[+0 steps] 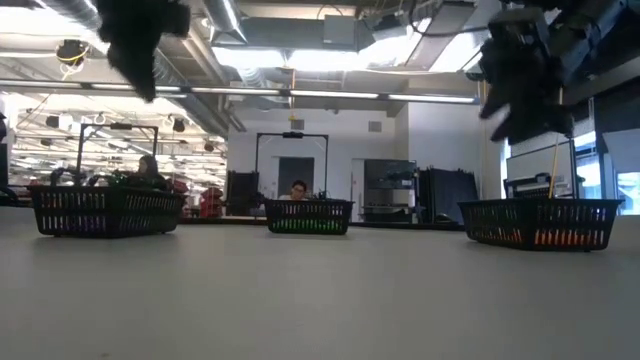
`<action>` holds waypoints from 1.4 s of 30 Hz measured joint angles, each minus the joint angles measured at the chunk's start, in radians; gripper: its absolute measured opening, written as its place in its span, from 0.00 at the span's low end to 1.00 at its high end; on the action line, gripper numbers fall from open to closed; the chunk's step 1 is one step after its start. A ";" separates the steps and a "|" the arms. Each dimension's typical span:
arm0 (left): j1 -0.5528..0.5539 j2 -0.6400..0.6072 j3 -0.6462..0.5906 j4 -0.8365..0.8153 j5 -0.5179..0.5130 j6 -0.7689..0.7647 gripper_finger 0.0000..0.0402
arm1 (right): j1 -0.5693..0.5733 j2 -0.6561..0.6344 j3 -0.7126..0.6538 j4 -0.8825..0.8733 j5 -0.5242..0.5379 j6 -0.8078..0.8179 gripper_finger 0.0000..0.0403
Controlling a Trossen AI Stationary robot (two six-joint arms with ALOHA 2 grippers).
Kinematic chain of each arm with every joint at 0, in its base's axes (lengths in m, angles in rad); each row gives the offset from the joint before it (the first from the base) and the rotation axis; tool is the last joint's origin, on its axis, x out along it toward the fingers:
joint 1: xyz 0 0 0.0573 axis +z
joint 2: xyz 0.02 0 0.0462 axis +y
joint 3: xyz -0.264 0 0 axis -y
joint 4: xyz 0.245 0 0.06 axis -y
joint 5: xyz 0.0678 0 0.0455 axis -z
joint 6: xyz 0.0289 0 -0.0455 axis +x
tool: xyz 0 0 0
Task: Sort Halloween decoration
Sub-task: Return to Home Position
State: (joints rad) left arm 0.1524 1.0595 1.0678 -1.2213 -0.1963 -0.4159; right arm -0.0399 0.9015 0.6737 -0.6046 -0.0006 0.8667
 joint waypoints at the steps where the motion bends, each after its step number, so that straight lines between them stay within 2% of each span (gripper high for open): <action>1: -0.001 -0.006 0.028 0.003 0.004 0.005 0.40 | 0.000 0.000 0.005 0.021 -0.012 0.000 0.48; 4: -0.020 -0.051 0.120 0.081 0.005 0.047 0.35 | 0.000 0.000 0.058 0.062 -0.006 -0.035 0.48; 8: -0.045 -0.165 0.181 0.303 0.008 0.161 0.27 | 0.000 -0.001 0.169 0.082 0.080 -0.152 0.48; 11: -0.056 -0.260 0.169 0.392 0.008 0.206 0.20 | 0.000 -0.002 0.263 0.085 0.135 -0.273 0.48; 14: -0.057 -0.347 0.133 0.423 0.008 0.208 0.11 | 0.000 -0.025 0.329 0.100 0.148 -0.389 0.45; 16: -0.057 -0.409 0.106 0.430 0.013 0.194 0.04 | 0.000 -0.056 0.339 0.157 0.146 -0.450 0.40; 18: -0.057 -0.466 0.067 0.474 0.027 0.183 0.01 | 0.000 -0.099 0.325 0.188 0.140 -0.487 0.31; 22: -0.057 -0.582 -0.044 0.633 0.038 0.183 0.00 | 0.000 -0.235 0.243 0.215 0.144 -0.502 0.07; 23: -0.057 -0.610 -0.083 0.669 0.046 0.183 0.00 | 0.000 -0.275 0.214 0.242 0.147 -0.495 0.04; 26: -0.057 -0.684 -0.213 0.779 0.055 0.187 0.00 | 0.000 -0.420 0.106 0.348 0.163 -0.467 0.04; 29: -0.057 -0.747 -0.362 0.982 0.057 0.187 0.00 | 0.000 -0.555 -0.012 0.514 0.193 -0.465 0.02; 34: -0.057 -0.791 -0.561 1.274 0.061 0.217 0.00 | 0.000 -0.749 -0.197 0.634 0.212 -0.481 0.02; 39: -0.057 -0.839 -0.662 1.304 0.061 0.209 0.00 | 0.000 -0.901 -0.349 0.643 0.245 -0.447 0.01; 42: -0.057 -0.872 -0.712 1.307 0.060 0.164 0.00 | 0.000 -0.896 -0.417 0.625 0.234 -0.427 0.01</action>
State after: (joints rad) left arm 0.0951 0.1879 0.3559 0.0858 -0.1363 -0.2517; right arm -0.0395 0.0054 0.2566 0.0201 0.2337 0.4393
